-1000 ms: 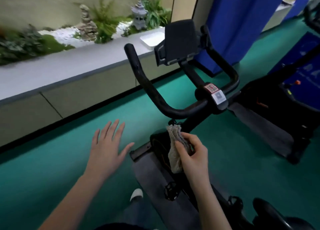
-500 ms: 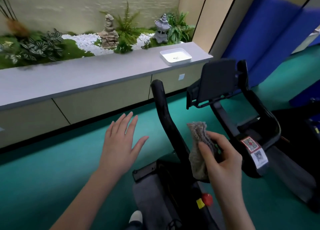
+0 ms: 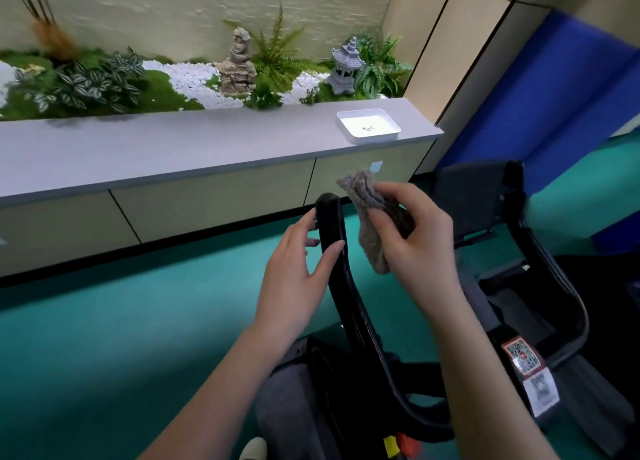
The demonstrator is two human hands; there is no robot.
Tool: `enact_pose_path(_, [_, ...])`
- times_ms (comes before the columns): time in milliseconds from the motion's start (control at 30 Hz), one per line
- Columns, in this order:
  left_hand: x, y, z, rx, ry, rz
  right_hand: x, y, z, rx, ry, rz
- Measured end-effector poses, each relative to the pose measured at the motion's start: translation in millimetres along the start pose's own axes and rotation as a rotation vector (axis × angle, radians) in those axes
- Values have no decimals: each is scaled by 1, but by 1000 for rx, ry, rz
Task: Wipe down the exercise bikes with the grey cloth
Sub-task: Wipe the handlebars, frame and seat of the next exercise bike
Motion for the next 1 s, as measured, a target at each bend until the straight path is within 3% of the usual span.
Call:
enact_pose_path(300, [3, -17, 7, -196, 178, -260, -5, -25, 61, 444, 66, -157])
enact_pose_path(500, [5, -19, 6, -206, 179, -307, -10, -38, 91, 733, -110, -174])
enact_pose_path(700, [4, -18, 7, -189, 198, -356, -28, -25, 82, 602, -254, -104])
enact_pose_path(1000, [4, -15, 5, -164, 218, -491, -8, -33, 54, 314, -94, -79])
Point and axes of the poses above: each hand's wrist, its own z-axis towards the middle knuckle, its own y-axis out of the back of the hand, x = y × z, the point moved 3 cm from there along z, towards the middle knuckle, and after that the axes turned 9 degrees about z, right-handed, at the moved point
